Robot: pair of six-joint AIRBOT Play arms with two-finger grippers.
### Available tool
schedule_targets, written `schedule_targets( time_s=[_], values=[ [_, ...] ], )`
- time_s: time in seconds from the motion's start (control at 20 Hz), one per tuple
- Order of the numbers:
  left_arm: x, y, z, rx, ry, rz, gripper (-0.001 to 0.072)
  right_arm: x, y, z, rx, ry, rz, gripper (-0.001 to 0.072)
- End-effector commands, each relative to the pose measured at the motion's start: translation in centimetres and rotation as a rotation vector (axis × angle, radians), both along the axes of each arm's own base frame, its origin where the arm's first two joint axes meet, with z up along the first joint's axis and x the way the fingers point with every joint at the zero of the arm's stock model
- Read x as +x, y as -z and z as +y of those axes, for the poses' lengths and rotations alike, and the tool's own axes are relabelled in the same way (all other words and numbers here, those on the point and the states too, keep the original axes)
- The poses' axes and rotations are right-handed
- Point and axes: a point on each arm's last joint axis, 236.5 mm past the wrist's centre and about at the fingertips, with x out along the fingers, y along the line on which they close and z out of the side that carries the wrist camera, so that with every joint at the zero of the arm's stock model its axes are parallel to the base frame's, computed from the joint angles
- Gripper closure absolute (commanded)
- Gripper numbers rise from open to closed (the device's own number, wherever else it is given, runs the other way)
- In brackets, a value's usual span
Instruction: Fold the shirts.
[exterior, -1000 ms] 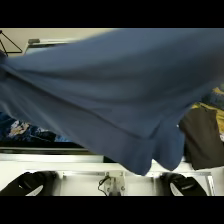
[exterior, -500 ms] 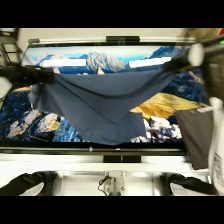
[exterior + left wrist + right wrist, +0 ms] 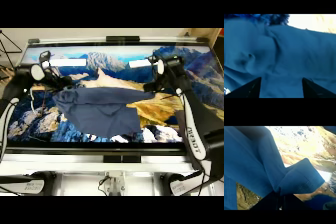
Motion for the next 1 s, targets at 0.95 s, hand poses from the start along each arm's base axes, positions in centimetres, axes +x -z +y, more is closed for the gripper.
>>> schedule_targets(
  time_s=[0.95],
  values=[
    [-19.0,13.4,-9.2,-0.488,-0.151,0.373,0.0098,-1.6,-0.5,1.2,0.049,-0.030,0.053,0.0645]
  ],
)
